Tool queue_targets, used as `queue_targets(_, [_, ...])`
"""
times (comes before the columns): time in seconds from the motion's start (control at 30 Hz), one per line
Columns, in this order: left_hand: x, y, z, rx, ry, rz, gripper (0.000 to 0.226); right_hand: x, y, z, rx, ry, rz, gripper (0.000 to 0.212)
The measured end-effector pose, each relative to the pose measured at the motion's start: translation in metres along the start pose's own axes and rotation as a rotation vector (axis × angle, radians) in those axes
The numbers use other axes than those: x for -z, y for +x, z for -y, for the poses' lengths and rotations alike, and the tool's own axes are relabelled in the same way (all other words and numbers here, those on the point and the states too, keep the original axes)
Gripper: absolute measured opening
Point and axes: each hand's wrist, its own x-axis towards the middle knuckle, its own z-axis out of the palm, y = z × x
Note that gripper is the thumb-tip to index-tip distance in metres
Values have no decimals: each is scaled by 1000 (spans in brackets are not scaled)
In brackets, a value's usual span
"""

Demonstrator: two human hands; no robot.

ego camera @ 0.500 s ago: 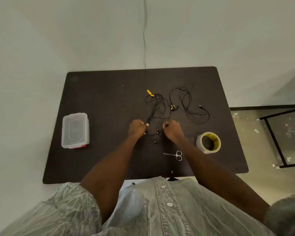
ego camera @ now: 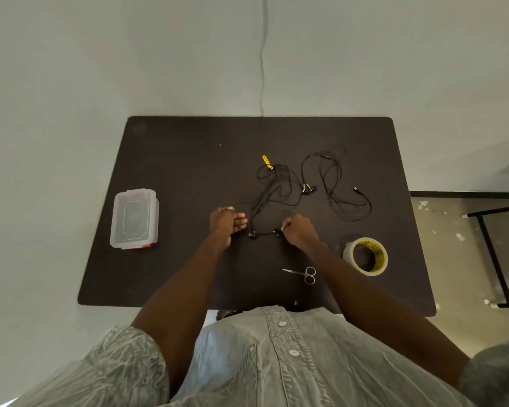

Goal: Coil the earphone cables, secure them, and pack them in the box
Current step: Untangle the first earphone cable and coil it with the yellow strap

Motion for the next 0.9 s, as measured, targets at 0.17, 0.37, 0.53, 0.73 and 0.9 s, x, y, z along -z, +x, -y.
queue_targets(0.17, [27,4,-7,30,238,79,33,-11,-1,18,18,-55,-36,24])
queue_targets(0.37, [32,7,-6,-300,893,-208,32,-28,-5,33,22,-101,-66,26])
queue_targets(0.53, [5,-4,-18,-335,1044,-166,37,-35,-7,35,-10,-202,-81,33])
queue_targets(0.73, [-24,5,-19,-451,1027,75,25,-30,-2,23,-27,-284,-36,28])
queue_targets(0.9, [-16,19,0,-386,1015,74,18,-16,1,-3,-180,-149,-112,30])
